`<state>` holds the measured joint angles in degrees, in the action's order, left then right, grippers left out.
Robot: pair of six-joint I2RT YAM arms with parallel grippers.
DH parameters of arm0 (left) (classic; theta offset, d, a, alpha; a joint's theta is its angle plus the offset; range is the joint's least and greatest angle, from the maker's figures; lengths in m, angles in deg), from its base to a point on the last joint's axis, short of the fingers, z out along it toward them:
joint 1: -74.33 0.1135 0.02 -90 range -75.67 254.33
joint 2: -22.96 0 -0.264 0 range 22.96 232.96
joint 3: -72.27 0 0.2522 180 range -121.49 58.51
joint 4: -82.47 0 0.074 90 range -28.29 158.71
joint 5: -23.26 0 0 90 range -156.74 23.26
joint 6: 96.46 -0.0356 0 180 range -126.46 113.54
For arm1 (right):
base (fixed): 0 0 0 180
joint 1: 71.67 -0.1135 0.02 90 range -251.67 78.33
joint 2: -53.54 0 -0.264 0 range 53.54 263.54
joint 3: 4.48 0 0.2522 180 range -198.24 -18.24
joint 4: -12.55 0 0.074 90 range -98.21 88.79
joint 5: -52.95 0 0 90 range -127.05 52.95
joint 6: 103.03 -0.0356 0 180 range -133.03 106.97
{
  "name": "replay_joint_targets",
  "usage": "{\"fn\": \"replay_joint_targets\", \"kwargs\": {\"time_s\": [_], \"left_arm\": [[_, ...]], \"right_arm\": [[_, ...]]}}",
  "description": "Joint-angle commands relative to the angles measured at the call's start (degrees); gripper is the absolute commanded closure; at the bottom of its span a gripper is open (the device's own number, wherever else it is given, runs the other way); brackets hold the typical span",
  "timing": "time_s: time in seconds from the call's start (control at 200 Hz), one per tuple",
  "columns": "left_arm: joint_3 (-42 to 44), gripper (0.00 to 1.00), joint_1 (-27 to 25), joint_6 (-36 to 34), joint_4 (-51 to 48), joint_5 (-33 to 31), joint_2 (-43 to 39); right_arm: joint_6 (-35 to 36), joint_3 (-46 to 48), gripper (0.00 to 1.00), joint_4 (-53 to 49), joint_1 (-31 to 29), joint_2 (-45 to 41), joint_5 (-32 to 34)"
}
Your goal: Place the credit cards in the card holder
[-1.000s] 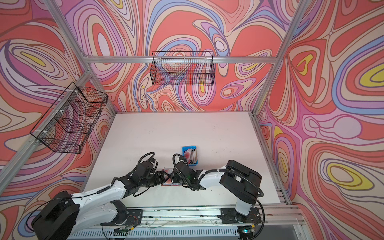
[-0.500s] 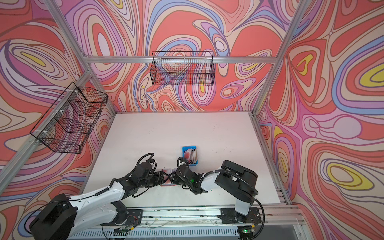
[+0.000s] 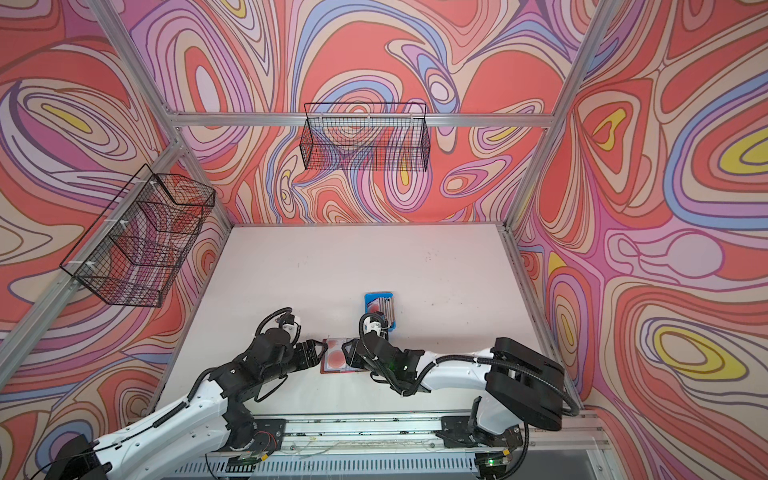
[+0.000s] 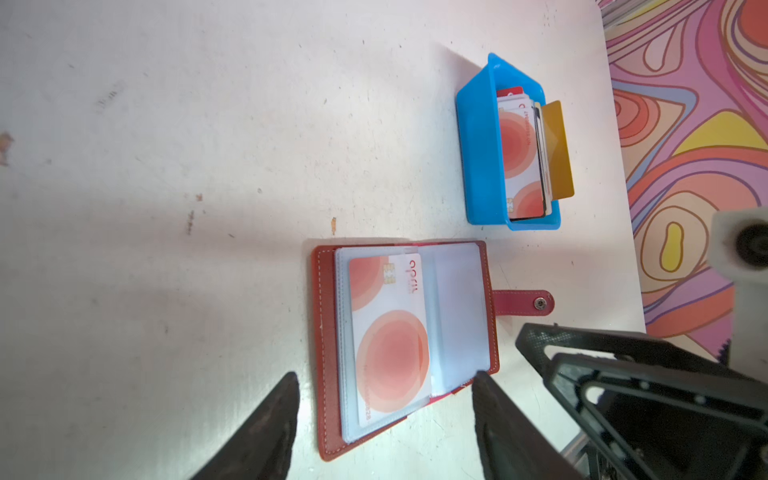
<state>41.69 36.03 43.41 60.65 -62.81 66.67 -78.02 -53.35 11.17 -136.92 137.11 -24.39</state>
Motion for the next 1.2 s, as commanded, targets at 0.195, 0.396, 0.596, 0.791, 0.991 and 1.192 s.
{"fn": "replay_joint_targets", "kwargs": {"time_s": [0.195,0.396,0.596,0.791,0.991,1.192], "left_arm": [[1.3,0.32,-0.2,-0.1,-1.5,-2.1,0.9],[0.2,0.32,-0.2,-0.2,0.0,-0.1,4.9],[0.0,0.32,-0.2,0.0,1.0,0.9,6.6],[0.0,0.32,-0.2,0.1,0.9,1.2,6.2],[0.1,0.32,-0.2,0.2,0.9,1.2,6.1],[0.0,0.32,-0.2,0.2,1.0,1.3,6.1]], "right_arm": [[-0.1,-1.1,0.55,-12.5,-2.8,2.1,9.7],[0.8,-3.2,0.55,-12.6,-2.9,5.1,8.8],[1.2,-4.4,0.56,-13.2,-2.9,7.4,8.7],[0.7,-5.1,0.56,-14.5,-2.9,8.5,9.0],[0.7,-5.1,0.57,-15.3,-2.8,7.5,9.5],[0.6,-5.0,0.57,-15.7,-2.9,6.7,9.9]]}}
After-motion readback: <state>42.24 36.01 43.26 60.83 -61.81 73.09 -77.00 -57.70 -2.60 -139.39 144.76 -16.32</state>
